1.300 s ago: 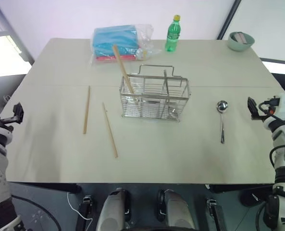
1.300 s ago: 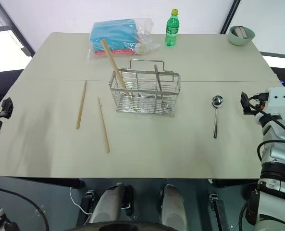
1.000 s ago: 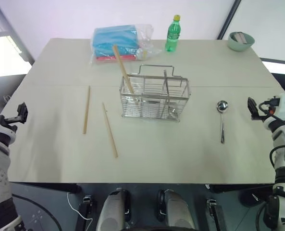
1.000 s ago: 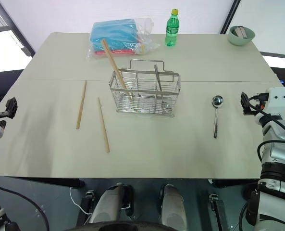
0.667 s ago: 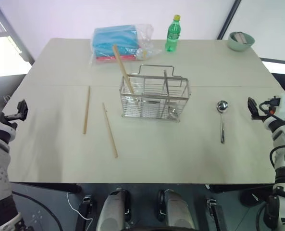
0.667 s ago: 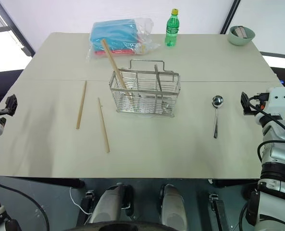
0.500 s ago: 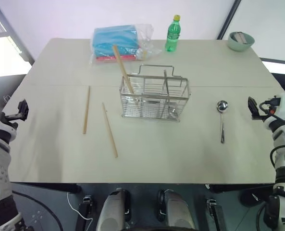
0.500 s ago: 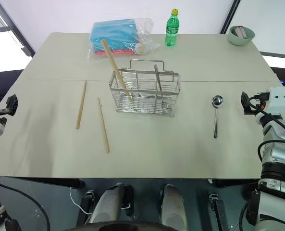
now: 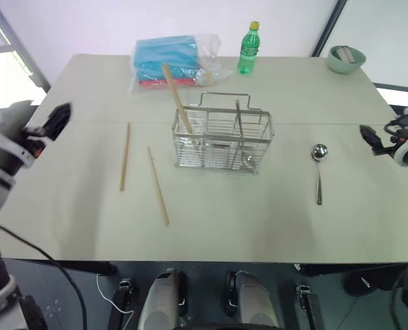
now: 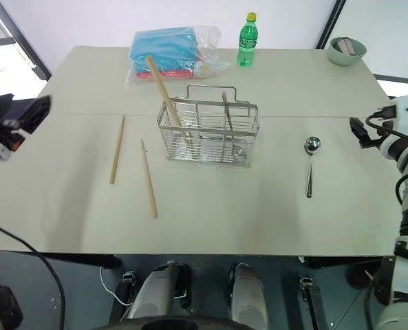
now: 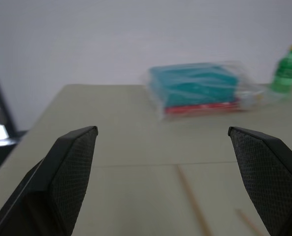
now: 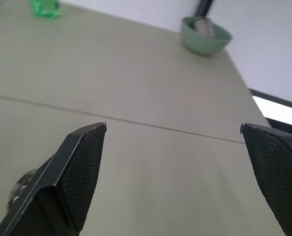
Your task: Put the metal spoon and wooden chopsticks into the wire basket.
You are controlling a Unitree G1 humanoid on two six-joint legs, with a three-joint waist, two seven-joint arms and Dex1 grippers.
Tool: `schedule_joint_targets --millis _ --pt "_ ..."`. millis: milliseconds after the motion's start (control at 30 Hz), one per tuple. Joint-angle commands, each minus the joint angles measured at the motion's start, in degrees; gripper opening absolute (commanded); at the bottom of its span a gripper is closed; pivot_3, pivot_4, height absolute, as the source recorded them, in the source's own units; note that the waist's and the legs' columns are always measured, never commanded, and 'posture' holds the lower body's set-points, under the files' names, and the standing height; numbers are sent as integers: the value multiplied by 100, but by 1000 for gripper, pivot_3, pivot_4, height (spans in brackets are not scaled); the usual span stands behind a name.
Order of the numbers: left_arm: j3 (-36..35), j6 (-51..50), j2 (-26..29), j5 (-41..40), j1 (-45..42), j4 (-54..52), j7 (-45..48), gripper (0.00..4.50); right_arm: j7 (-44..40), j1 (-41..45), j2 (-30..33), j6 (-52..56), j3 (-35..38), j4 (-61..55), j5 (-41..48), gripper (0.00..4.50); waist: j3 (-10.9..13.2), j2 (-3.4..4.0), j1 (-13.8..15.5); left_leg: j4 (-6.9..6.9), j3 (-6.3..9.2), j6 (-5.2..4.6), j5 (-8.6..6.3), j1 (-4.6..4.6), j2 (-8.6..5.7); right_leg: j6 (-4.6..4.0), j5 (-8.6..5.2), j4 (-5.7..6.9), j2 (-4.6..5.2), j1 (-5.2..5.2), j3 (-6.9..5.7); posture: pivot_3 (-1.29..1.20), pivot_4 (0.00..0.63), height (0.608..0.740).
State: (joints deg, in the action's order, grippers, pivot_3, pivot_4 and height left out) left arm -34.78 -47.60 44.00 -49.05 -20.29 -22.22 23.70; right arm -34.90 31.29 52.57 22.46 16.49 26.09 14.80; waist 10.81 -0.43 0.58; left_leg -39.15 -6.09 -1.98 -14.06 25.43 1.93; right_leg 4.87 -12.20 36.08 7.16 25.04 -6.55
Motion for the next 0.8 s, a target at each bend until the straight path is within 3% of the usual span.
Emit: schedule_joint_targets --millis 33,200,400,567,800 --pt "537 -604 538 -1255 -351 -686 942 4462 -712 39 371 1257 -505 -888 159 4500 0 2 -14 0 0 0 0 0 0 0 0 0 0 1 0 0 150 707" --pt "1782 -715 1063 -1732 -821 -1204 2393 4462 -1080 351 470 2618 -988 -1487 298 4500 4 11 -19 4 -3 11 6 1 0 1 0 4 -3 7 0 0 150 707" --pt "2952 -305 734 -1108 -1580 -978 2953 4462 -663 831 -86 3728 -1108 -1112 321 4500 3 9 6 2 -4 10 7 1 -8 -7 -4 2 -7 5 1 0 150 707" --pt "3315 -54 516 -622 -1778 -792 3091 4462 -411 764 -540 3842 -1262 -803 133 4500 4 7 14 0 -4 24 17 6 -9 8 4 -2 -8 2 1 0 150 707" --pt "3095 -174 487 -755 -1972 -668 3039 4462 14 770 -783 3506 -1142 -274 -42 4500 4 4 -1 -1 -3 25 18 5 -9 10 4 -2 -10 2 2 0 150 707"
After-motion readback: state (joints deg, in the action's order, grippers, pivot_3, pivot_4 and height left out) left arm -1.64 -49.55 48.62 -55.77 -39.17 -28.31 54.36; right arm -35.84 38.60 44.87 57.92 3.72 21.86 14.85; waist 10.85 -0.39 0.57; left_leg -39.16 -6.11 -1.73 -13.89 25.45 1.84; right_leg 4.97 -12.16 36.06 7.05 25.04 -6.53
